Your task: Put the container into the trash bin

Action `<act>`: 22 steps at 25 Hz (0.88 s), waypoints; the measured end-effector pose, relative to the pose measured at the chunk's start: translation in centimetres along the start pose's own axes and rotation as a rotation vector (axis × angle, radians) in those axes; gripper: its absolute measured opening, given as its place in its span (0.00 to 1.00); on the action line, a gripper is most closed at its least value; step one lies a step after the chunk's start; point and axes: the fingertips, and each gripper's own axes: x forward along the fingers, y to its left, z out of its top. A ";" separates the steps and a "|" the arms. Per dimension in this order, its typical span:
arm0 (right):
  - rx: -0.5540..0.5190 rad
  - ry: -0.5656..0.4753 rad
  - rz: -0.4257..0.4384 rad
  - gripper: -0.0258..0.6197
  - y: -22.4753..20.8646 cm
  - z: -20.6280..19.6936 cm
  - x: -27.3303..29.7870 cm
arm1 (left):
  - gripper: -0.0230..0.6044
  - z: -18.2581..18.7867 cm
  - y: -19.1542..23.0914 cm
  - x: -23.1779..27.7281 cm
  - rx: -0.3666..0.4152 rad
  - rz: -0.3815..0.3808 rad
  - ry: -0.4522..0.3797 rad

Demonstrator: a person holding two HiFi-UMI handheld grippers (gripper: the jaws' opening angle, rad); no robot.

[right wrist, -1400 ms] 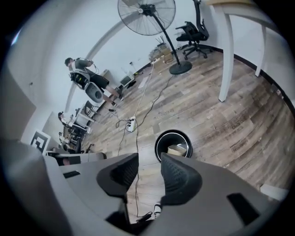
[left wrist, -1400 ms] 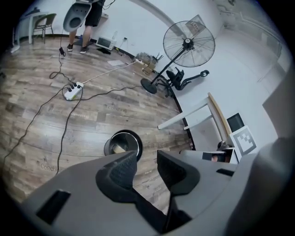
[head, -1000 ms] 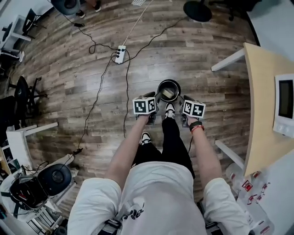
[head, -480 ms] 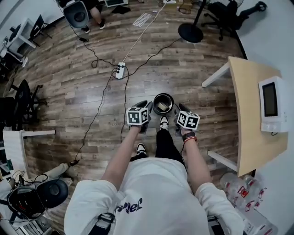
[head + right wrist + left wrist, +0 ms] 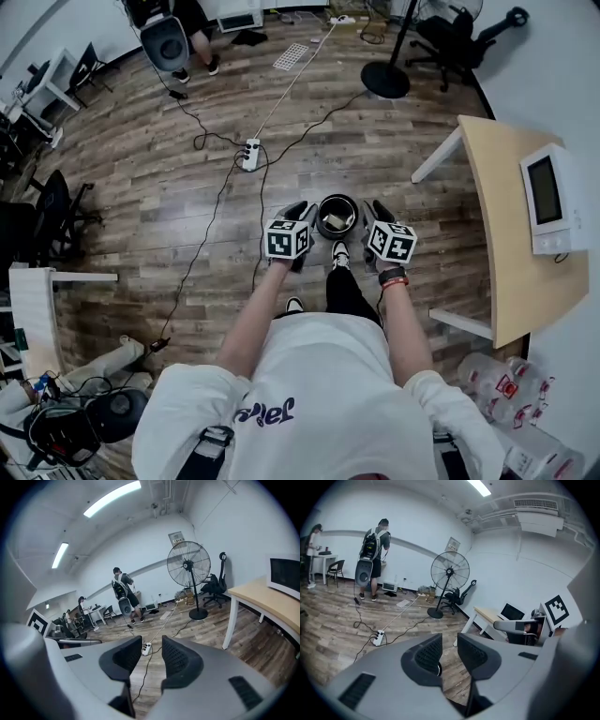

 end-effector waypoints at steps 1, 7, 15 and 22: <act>-0.005 -0.013 -0.001 0.27 0.5 0.2 -0.7 | 0.22 0.4 -0.3 -0.8 0.009 -0.001 -0.016; -0.049 -0.091 -0.007 0.23 2.8 2.3 -2.9 | 0.16 3.3 -0.4 -4.1 0.052 -0.002 -0.118; -0.087 -0.201 0.009 0.16 4.6 4.2 -6.8 | 0.13 5.8 -3.7 -7.9 0.175 0.015 -0.242; -0.100 -0.269 -0.001 0.11 5.3 5.2 -10.0 | 0.10 7.3 -5.0 -10.7 0.218 0.043 -0.313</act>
